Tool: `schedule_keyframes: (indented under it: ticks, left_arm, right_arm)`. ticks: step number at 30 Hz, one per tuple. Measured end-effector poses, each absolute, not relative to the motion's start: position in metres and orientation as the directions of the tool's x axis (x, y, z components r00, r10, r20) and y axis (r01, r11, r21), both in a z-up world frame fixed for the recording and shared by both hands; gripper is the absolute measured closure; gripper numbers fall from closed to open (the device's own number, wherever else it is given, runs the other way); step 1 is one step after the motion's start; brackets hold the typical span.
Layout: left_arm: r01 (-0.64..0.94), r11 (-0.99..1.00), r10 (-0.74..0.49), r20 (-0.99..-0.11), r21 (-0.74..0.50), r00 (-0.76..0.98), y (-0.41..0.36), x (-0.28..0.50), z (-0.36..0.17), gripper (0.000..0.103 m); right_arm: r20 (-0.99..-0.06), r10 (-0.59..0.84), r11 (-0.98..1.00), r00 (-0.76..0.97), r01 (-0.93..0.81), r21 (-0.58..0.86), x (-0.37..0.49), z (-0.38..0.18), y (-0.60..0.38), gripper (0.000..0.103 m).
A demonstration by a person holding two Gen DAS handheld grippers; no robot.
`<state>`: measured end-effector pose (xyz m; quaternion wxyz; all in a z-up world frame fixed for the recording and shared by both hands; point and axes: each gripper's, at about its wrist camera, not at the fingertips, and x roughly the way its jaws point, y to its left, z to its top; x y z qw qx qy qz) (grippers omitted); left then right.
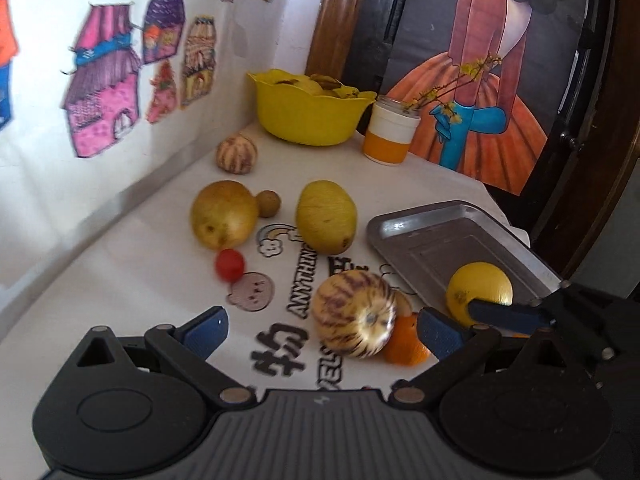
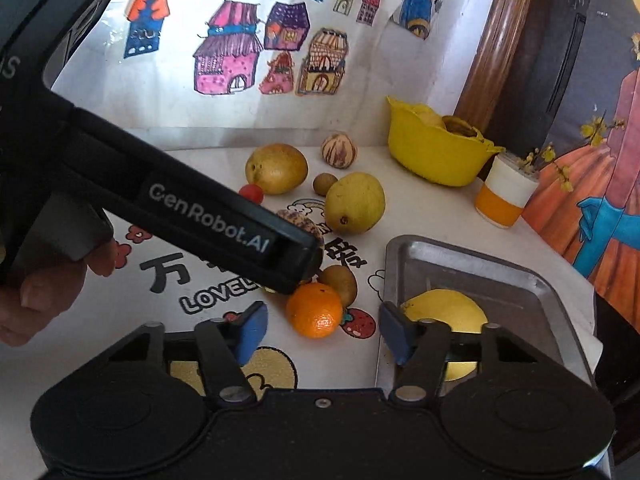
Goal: Organize fruits
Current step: 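Grasp a tangerine with the right tool while the left tool grasps the striped pepino melon, then carry the tangerine and pepino melon into the tray and open both tools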
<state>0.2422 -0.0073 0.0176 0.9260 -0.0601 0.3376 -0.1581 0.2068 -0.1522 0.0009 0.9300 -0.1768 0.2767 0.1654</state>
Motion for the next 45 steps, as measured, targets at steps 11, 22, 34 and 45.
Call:
schedule_keyframes:
  ticks: [11,22,34,45]
  left_arm:
    - [0.261,0.920,-0.389,-0.613,-0.291,0.688,-0.006,0.259,0.003,0.018]
    - [0.299,0.891,-0.450,-0.595,-0.341,0.665,-0.003,0.263,-0.001,0.035]
    - [0.290,0.883,-0.463,-0.584,-0.369,0.667,-0.003,0.254,-0.001,0.047]
    - [0.278,0.904,-0.423,-0.592,-0.325,0.686,-0.003,0.208,0.008,0.047]
  right_arm:
    - [-0.583,0.230,0.893,0.779,-0.407,-0.192,0.217,-0.005,-0.151,0.057]
    - [-0.577,0.240,0.909,0.781,-0.389,-0.147,0.219,-0.007,-0.155,0.068]
    - [-0.568,0.275,0.902,0.776,-0.412,-0.126,0.203,-0.007,-0.159,0.069]
    - [-0.520,0.294,0.928,0.802,-0.369,-0.044,0.147,0.003,-0.181,0.069]
